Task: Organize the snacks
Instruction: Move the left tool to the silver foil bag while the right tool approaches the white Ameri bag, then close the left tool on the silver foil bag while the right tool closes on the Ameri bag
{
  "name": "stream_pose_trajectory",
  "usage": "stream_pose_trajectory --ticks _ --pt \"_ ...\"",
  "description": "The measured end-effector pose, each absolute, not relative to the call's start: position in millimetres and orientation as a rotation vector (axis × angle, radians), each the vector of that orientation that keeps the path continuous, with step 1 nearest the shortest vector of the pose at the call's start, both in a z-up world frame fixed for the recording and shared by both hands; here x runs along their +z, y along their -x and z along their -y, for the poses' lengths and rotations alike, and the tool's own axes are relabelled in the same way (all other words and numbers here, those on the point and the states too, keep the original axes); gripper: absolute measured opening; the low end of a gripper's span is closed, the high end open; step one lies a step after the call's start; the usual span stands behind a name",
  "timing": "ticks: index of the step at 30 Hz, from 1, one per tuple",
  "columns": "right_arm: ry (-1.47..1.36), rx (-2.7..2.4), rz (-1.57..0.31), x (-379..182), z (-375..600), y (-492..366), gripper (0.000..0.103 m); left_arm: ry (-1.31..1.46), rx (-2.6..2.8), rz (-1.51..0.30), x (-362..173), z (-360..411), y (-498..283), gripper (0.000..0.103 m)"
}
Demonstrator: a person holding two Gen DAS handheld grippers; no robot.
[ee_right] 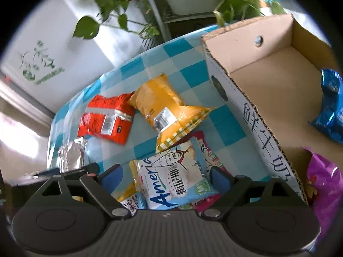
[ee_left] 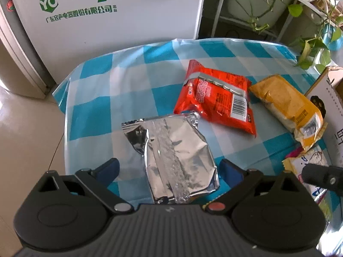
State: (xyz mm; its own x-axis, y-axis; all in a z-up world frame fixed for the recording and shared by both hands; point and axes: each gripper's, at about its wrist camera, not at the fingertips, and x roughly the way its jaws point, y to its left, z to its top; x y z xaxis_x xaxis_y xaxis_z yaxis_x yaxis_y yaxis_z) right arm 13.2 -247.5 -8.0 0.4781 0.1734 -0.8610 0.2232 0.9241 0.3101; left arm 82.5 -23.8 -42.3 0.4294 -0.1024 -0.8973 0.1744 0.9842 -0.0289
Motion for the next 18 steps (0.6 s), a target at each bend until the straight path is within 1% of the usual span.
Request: stream_pose_trajectory --ticks 4,9,11,13,18 --pt "-0.332 -0.008 -1.086 -8 238 -12 0.094 -0.121 -0.196 -1.108 -45 26 -80 0.103" --pt "-0.236 0.012 -1.096 -9 229 -11 0.094 -0.113 -0.195 -1.105 -46 25 -80 0.103" --pt "-0.21 0.014 -1.103 -10 227 -11 0.092 -0.111 -0.189 -1.101 -46 26 -79 0.103" --pt "-0.174 0.012 -1.103 -10 224 -10 0.086 -0.108 -0.183 -1.093 -47 26 -78 0.103" --pt "-0.114 0.014 -1.095 -10 220 -8 0.079 -0.105 -0.181 -1.095 -47 25 -78 0.103"
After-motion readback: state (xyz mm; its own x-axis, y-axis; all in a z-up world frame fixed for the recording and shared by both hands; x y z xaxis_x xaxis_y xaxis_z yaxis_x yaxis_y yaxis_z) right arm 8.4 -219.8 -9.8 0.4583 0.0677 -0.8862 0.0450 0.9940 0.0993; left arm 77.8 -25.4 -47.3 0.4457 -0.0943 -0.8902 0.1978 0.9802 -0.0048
